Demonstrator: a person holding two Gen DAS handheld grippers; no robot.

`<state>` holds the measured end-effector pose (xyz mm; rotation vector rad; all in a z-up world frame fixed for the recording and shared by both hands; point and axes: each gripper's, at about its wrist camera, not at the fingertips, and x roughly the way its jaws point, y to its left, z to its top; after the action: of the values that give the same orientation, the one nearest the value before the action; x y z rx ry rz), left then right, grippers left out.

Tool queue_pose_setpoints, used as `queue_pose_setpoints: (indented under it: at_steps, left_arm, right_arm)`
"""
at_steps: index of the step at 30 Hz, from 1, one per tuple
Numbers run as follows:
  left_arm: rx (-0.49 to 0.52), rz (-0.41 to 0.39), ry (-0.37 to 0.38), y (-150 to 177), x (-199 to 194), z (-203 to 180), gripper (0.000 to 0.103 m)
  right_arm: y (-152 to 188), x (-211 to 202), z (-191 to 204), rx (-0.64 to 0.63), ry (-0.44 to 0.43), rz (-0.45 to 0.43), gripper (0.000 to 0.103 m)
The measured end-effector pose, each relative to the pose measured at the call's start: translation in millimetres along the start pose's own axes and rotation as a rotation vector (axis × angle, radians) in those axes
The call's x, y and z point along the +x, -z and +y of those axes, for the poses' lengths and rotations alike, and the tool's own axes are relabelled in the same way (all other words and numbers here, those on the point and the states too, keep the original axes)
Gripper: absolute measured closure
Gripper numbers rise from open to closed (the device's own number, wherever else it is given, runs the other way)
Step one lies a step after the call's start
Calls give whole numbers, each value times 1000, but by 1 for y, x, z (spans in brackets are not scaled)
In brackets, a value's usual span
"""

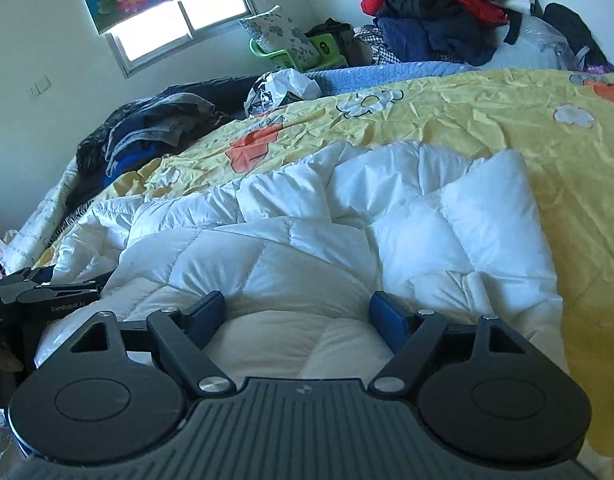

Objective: Fold small clothes

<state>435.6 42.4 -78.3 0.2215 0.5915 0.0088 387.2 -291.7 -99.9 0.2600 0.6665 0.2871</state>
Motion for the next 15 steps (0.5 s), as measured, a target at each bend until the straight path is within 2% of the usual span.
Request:
queue_pose_setpoints:
  at_steps: [2,4,7,10,13,15]
  left_arm:
    - [20,6,-34,-3,-7,0,0]
    - [-3,-14,-35,-7,-31,8,0]
    - [-123,-103,81,-2,-89,24,0]
    - [-92,-161,222,11,-122,13,0]
    - [-29,-128,306,22,-121,-14,0]
    - [14,-48,293,30,-109,-31,0]
  right_arm:
    - [-4,-16,6,-2,46,-24,24]
    - [-3,-42,15,-13,42,-68,23]
    - [5,-84,30,-87,-29,-124,20]
    - [15,-99,40,-108,-86,-120,13]
    - [20,-80,44,-99,-50,-64,14]
    - [27,-64,42,-86,-38,-12,14]
